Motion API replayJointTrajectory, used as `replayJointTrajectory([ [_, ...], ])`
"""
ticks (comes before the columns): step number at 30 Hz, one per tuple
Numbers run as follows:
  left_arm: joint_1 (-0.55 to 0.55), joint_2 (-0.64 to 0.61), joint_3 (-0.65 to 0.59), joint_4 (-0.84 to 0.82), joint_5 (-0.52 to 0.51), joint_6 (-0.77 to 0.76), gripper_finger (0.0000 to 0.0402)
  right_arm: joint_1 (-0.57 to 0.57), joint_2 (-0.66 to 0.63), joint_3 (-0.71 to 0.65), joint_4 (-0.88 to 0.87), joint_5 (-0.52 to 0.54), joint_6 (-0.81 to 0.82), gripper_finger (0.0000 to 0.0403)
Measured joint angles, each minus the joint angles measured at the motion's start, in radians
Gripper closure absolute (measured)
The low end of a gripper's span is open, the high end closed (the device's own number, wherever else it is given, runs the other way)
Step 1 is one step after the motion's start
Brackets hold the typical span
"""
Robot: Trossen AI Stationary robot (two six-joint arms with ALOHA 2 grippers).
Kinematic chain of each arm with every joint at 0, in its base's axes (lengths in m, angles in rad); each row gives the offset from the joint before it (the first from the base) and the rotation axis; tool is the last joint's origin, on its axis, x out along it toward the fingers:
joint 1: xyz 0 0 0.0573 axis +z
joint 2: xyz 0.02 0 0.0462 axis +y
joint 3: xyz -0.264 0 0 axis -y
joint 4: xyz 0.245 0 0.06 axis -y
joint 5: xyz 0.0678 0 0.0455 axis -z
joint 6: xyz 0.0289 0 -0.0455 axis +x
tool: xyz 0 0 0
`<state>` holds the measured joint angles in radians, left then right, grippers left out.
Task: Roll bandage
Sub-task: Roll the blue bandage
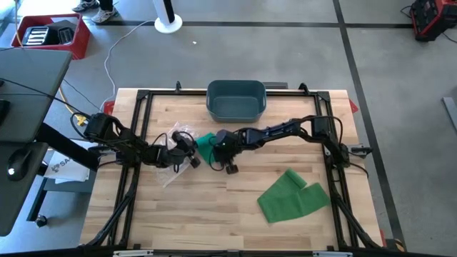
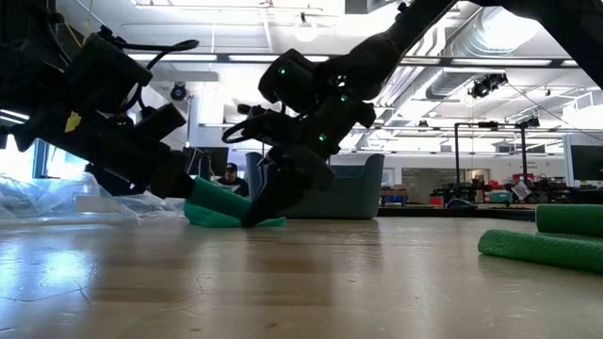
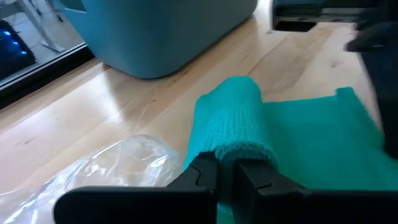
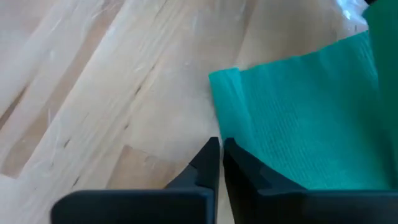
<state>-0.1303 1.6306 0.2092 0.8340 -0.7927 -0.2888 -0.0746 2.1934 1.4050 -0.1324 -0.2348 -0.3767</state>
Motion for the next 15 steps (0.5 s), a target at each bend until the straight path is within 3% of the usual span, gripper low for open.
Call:
replayJointTrajectory([
  [15, -0.004, 0.0, 0.0, -0.024, -0.021, -0.015, 0.0392, 0.01, 0.004, 0.033, 0.016, -0.004, 0.055, 0.0402],
])
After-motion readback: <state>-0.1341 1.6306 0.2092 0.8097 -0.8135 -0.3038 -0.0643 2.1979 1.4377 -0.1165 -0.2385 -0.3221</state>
